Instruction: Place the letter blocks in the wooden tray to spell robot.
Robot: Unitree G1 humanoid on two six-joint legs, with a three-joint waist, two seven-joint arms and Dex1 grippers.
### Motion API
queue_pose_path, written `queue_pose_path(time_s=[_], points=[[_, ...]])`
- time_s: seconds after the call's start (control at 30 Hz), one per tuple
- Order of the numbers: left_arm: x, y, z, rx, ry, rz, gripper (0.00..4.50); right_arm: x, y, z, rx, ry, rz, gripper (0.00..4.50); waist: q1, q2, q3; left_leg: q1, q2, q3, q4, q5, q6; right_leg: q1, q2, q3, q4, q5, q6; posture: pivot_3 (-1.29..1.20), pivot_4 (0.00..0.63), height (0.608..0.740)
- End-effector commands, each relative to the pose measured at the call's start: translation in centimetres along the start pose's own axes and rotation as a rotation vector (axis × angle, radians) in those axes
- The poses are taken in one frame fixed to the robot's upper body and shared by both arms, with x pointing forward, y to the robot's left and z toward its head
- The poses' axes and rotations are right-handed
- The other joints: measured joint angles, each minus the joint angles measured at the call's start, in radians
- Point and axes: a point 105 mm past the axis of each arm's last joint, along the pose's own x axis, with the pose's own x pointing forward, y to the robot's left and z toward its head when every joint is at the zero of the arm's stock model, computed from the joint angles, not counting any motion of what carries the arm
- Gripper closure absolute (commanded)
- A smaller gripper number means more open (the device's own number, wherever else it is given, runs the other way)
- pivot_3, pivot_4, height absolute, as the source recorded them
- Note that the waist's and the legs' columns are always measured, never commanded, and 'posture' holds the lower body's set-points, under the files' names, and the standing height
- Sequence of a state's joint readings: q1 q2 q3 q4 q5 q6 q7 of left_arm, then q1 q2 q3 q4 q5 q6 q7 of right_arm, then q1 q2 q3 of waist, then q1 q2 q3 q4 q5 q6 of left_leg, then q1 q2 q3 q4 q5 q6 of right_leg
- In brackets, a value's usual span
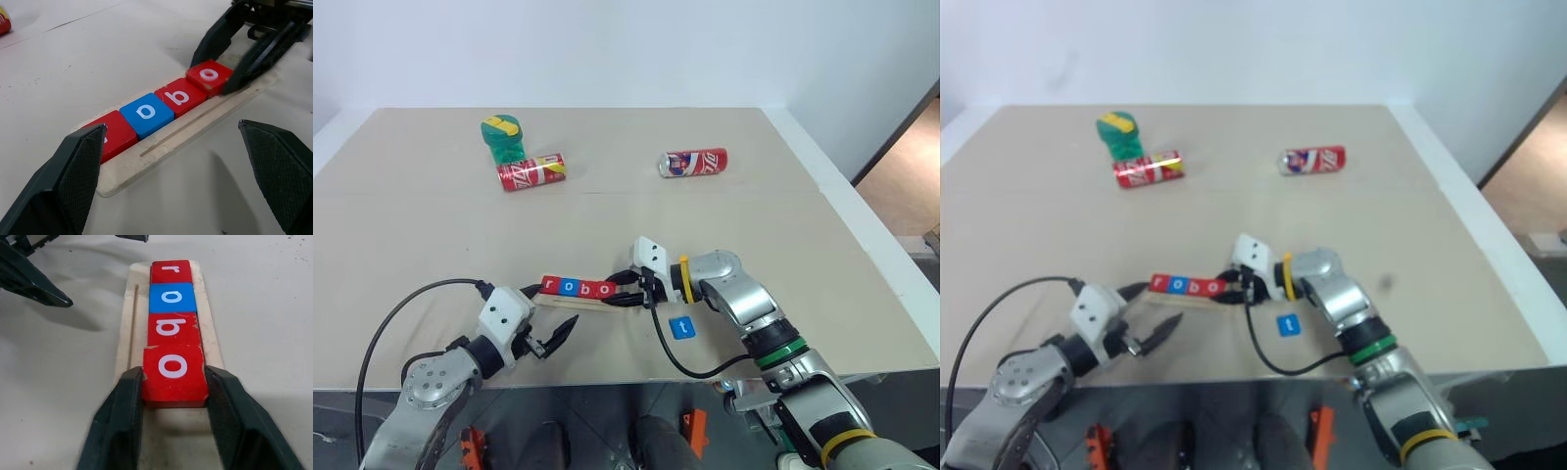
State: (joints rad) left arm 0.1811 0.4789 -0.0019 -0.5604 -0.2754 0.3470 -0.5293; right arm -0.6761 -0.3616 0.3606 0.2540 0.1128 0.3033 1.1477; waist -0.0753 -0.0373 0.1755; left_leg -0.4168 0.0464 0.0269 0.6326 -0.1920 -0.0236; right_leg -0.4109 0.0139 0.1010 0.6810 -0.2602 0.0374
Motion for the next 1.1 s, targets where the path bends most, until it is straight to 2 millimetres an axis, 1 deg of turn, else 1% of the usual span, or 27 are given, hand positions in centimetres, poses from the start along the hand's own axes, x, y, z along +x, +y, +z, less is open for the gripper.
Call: queue_pose_path(time_s=[0.03,0.1,0.13,0.2,0.27,0.3,0.33,0.4,0.43,0.5,0.53,0.57,0.6,0.63,0.67,0.8,0.93,1.03,1.1], points=[[-0.1,-0.6,1.7,0.009,-0.075,-0.028,0.00,-0.1,-0.5,1.1,-0.019,-0.026,-0.018,0.90,0.000,0.000,0.000,0.000,0.000,0.000,0.000,0.000,0.000,0.000,0.000,0.000,0.000,0.000,0.000,0.00,0.150,0.740],[-0.1,-0.8,1.8,0.007,-0.078,-0.041,0.00,-0.2,-0.7,1.5,-0.022,-0.036,-0.026,0.18,0.000,0.000,0.000,0.000,0.000,0.000,0.000,0.000,0.000,0.000,0.000,0.000,0.000,0.000,0.000,0.00,0.150,0.740],[-0.2,-0.8,1.8,0.005,-0.079,-0.047,0.00,-0.3,-0.8,1.7,-0.023,-0.042,-0.032,0.03,0.000,0.000,0.000,0.000,0.000,0.000,0.000,0.000,0.000,0.000,0.000,0.000,0.000,0.000,0.000,0.00,0.150,0.740],[-0.3,-1.0,1.9,-0.002,-0.083,-0.068,0.00,-0.6,-1.1,2.5,-0.029,-0.070,-0.051,0.03,0.000,0.000,0.000,0.000,0.000,0.000,0.000,0.000,0.000,0.000,0.000,0.000,0.000,0.000,0.000,0.00,0.150,0.740],[-0.5,-1.6,2.3,-0.002,-0.095,-0.130,0.00,-1.4,-1.8,4.2,-0.011,-0.136,-0.103,0.03,0.000,0.000,0.000,0.000,0.000,0.000,0.000,0.000,0.000,0.000,0.000,0.000,0.000,0.000,0.000,0.00,0.150,0.740],[-0.6,-1.8,2.4,0.001,-0.097,-0.151,0.00,-1.8,-2.1,4.8,-0.002,-0.158,-0.122,0.03,0.000,0.000,0.000,0.000,0.000,0.000,0.000,0.000,0.000,0.000,0.000,0.000,0.000,0.000,0.000,0.00,0.150,0.740],[-0.9,-2.5,2.6,-0.006,-0.100,-0.223,0.00,-2.8,-2.3,5.7,0.005,-0.192,-0.148,0.03,0.000,0.000,0.000,-0.001,0.000,0.000,0.000,0.000,0.000,-0.001,0.000,0.000,0.000,0.000,0.000,0.00,0.150,0.740],[-1.6,-4.0,3.2,-0.041,-0.102,-0.370,0.00,-4.8,-1.9,6.6,-0.003,-0.225,-0.162,0.03,0.000,0.000,0.000,-0.003,0.000,0.000,0.000,0.000,0.000,-0.003,0.000,0.000,0.000,0.000,0.000,0.00,0.150,0.740],[-1.9,-4.3,3.3,-0.052,-0.098,-0.414,0.00,-5.4,-1.4,6.7,0.002,-0.229,-0.155,0.03,0.003,0.000,0.000,-0.004,0.000,-0.001,0.000,0.000,0.000,-0.003,0.000,-0.001,0.000,0.000,0.000,0.00,0.150,0.740],[-2.4,-4.7,3.3,-0.067,-0.077,-0.476,0.00,-5.8,-0.1,6.3,0.020,-0.220,-0.122,0.03,0.004,0.000,0.000,-0.006,0.000,-0.002,0.000,0.000,-0.001,-0.004,-0.002,-0.001,0.000,-0.002,0.001,0.00,0.150,0.740],[-2.7,-4.8,3.2,-0.071,-0.069,-0.497,0.00,-5.7,0.4,6.0,0.032,-0.212,-0.107,0.42,0.003,0.000,0.000,-0.007,0.000,-0.002,0.000,-0.001,-0.001,-0.004,-0.002,-0.001,0.000,-0.003,0.001,0.00,0.150,0.740],[-2.9,-4.9,3.2,-0.081,-0.060,-0.516,0.00,-5.6,1.0,5.6,0.046,-0.199,-0.094,0.55,0.003,0.000,0.000,-0.006,0.000,-0.001,0.000,-0.001,-0.002,-0.004,-0.002,-0.001,0.000,-0.003,0.001,0.00,0.150,0.740],[-3.1,-4.9,3.1,-0.088,-0.052,-0.531,0.00,-5.3,1.5,5.2,0.057,-0.188,-0.086,0.81,0.002,0.000,0.000,-0.006,0.000,-0.002,0.000,-0.002,-0.002,-0.005,-0.002,-0.001,0.000,-0.003,0.000,0.00,0.150,0.740],[-3.2,-4.8,3.0,-0.086,-0.046,-0.537,0.00,-4.9,1.8,4.7,0.066,-0.177,-0.082,1.22,0.000,0.000,0.000,-0.006,0.000,-0.001,-0.001,-0.002,-0.002,-0.005,-0.001,-0.001,0.000,-0.004,0.000,0.00,0.150,0.740],[-3.2,-4.6,3.0,-0.079,-0.042,-0.537,0.00,-4.5,2.1,4.4,0.076,-0.168,-0.077,1.54,-0.002,0.000,0.000,-0.006,0.000,-0.001,-0.001,-0.002,-0.002,-0.006,-0.001,-0.001,0.000,-0.004,-0.001,0.00,0.150,0.740],[-3.1,-3.8,2.9,-0.061,-0.043,-0.518,0.00,-2.7,2.7,3.6,0.093,-0.144,-0.069,2.91,-0.002,0.001,0.000,-0.006,0.002,-0.001,0.000,-0.002,-0.002,-0.007,0.002,-0.001,0.001,-0.002,-0.003,0.00,0.150,0.740],[-2.4,-2.1,2.7,0.016,-0.053,-0.409,0.00,-1.5,2.9,3.2,0.089,-0.120,-0.065,4.29,-0.001,0.001,0.000,-0.006,0.002,-0.001,0.001,-0.001,-0.002,-0.007,0.002,-0.001,0.001,-0.001,-0.003,0.00,0.150,0.740],[-1.7,-0.6,2.2,0.069,-0.048,-0.295,0.00,-1.1,3.5,2.6,0.084,-0.094,-0.037,4.29,0.000,0.001,0.000,-0.007,0.001,0.000,0.001,-0.001,-0.002,-0.007,0.000,-0.001,0.001,-0.002,-0.002,0.00,0.150,0.740],[-1.4,-0.4,2.3,0.062,-0.059,-0.266,0.00,-1.0,3.7,2.4,0.081,-0.084,-0.026,4.29,0.000,0.000,0.000,-0.007,0.000,0.000,0.001,-0.001,-0.002,-0.006,0.000,-0.001,0.001,-0.002,-0.001,0.00,0.150,0.740]])
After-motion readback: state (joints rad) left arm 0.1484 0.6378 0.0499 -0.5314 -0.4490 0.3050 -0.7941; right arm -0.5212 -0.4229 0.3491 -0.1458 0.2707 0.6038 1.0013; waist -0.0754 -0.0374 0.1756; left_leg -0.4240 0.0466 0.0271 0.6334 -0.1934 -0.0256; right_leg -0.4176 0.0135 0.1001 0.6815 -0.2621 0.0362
